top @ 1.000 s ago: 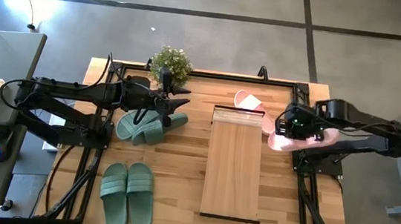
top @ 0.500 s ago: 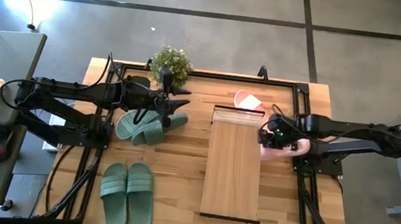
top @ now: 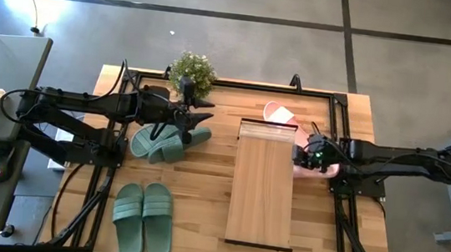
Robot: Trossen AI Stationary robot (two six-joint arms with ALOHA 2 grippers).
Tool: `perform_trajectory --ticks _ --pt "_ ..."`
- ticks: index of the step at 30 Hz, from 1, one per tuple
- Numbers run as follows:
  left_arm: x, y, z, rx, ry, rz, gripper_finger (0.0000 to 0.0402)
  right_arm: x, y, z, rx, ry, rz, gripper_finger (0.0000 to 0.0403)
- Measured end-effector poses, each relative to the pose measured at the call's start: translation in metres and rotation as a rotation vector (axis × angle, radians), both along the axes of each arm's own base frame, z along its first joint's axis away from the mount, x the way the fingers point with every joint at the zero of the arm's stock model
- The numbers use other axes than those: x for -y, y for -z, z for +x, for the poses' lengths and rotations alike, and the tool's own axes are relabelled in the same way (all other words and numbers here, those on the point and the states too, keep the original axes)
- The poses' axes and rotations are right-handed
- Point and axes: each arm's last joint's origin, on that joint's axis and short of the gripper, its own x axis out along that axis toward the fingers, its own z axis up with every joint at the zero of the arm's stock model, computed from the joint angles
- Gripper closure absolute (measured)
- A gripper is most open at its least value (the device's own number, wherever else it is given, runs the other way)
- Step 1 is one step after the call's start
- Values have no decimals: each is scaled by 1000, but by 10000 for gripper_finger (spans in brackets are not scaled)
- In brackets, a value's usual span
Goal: Pick and place slides into the shelf
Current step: Put the top pink slipper under the shelf
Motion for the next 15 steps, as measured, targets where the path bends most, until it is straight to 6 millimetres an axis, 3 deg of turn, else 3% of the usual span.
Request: perform_trajectory --ticks 15 --pt "0 0 0 -3 0 0 279 0 34 5 267 4 23 403"
